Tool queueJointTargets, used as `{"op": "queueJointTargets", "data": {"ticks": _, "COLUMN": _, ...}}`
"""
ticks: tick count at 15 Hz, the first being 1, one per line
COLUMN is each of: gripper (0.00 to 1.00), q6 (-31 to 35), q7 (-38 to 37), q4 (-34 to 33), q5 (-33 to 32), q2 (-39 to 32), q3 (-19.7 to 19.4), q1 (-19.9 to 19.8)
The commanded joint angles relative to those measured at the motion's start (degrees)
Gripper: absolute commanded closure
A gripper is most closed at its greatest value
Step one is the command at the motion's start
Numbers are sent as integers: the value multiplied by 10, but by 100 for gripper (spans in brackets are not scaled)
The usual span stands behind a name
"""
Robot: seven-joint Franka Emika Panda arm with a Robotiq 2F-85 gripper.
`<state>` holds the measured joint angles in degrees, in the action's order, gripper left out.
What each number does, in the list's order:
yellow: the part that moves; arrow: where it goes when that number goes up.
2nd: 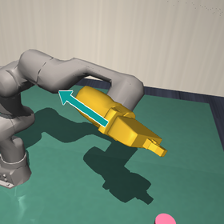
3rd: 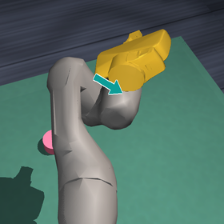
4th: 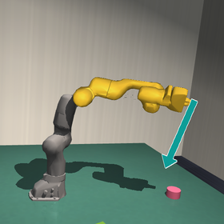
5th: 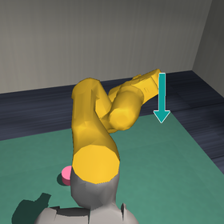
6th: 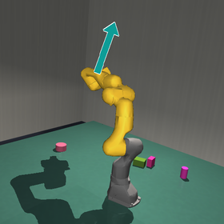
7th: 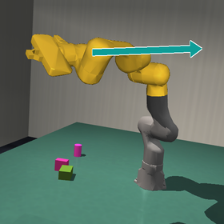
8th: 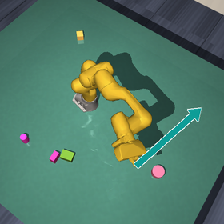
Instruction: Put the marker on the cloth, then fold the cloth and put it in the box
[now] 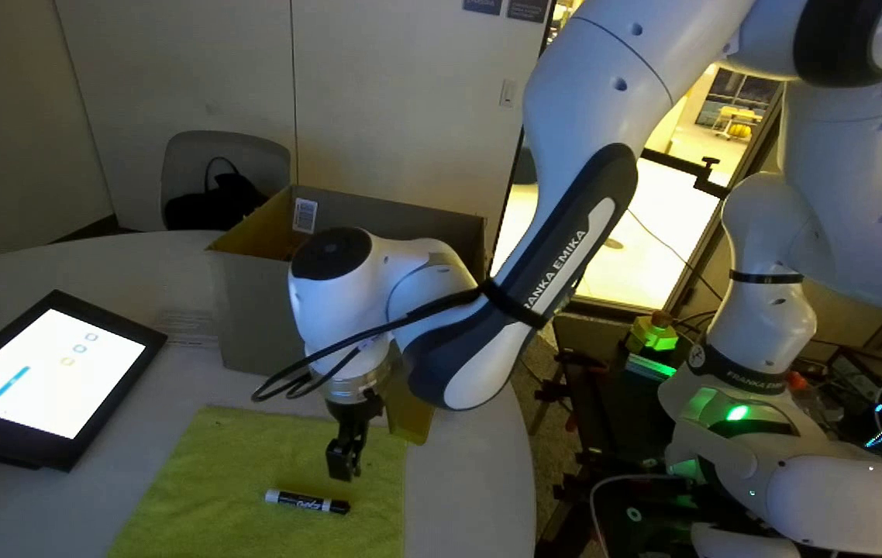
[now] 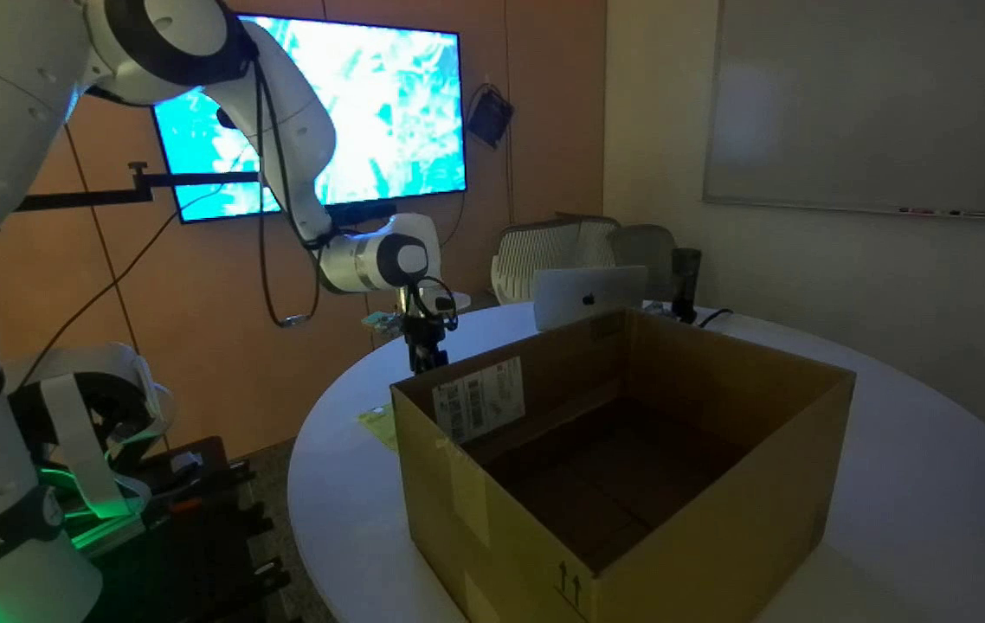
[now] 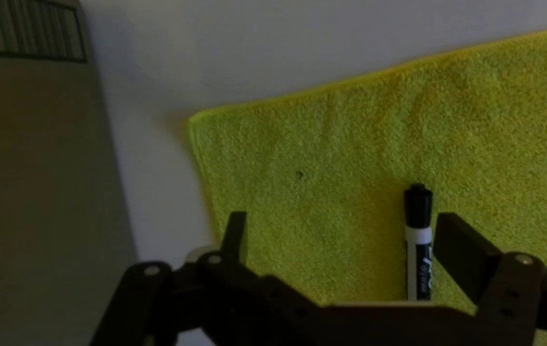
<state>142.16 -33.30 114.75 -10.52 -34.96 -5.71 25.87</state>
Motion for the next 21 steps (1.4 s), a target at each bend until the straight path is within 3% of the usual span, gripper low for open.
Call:
{"op": "queueJointTargets", "data": {"ticks": 1, "gripper": 0, "q6": 69, "q7": -48, "q4": 92, "q5": 5, "q2": 41, "q3": 4, "q1": -14}}
{"op": "queueJointTargets", "data": {"ticks": 8, "gripper": 0, "q6": 210, "q7": -100, "q4": 151, "q5": 72, "q2": -5, "q3": 7, "q1": -29}}
{"op": "queueJointTargets", "data": {"ticks": 21, "gripper": 0, "q6": 329, "q7": -77, "q4": 149, "q5": 179, "q2": -71, "q3": -5, "q1": -47}}
